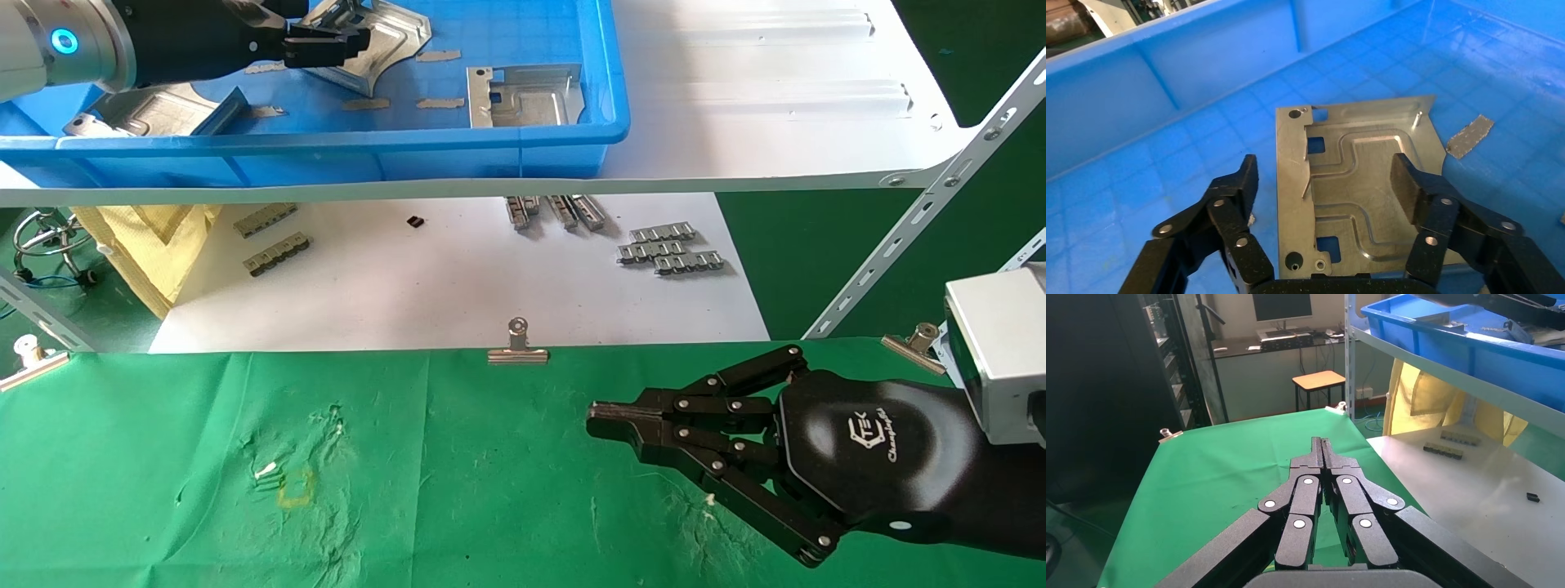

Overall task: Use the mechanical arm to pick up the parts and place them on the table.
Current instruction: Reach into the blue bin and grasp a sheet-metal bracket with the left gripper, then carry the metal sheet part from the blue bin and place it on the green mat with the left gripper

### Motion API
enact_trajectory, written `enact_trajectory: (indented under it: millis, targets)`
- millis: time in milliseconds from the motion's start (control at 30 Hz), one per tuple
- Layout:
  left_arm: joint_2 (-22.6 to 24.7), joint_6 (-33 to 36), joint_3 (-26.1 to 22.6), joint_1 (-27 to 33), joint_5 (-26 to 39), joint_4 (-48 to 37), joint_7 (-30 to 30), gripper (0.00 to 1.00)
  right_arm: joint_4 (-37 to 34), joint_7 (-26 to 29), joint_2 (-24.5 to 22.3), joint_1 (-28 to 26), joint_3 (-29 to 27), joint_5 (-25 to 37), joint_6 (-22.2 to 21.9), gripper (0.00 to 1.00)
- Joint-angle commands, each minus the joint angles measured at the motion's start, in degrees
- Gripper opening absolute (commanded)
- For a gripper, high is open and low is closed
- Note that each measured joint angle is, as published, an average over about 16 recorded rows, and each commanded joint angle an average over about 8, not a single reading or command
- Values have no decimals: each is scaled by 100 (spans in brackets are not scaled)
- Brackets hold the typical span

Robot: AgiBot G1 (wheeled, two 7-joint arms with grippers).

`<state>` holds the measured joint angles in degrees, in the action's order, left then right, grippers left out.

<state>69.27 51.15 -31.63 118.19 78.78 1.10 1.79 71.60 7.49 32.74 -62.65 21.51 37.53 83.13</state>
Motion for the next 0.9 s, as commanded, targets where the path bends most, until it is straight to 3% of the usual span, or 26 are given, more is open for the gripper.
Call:
enact_trajectory:
  millis: [33, 433, 500, 567, 767, 833, 900]
  targets:
    - [-4, 10, 9, 11, -12, -13, -14, 0, 0, 0, 0, 0, 0, 0, 0, 0]
    - [-1, 0, -14, 57, 20, -86, -30, 0, 0, 0, 0, 0, 0, 0, 0, 0]
    - [-7, 10, -20, 67, 28, -94, -24, 0, 0, 0, 0, 0, 0, 0, 0, 4]
    - [-16, 24, -23, 77, 33, -99, -20, 0, 0, 0, 0, 0, 0, 0, 0, 16]
    - [-84, 143, 4, 124, -7, -77, -22, 0, 0, 0, 0, 0, 1, 0, 0, 87]
    - [-129, 247, 33, 151, -48, -51, -34, 0, 0, 0, 0, 0, 1, 0, 0, 100]
    - [-192, 411, 76, 183, -111, -11, -58, 0, 0, 0, 0, 0, 1, 0, 0, 100]
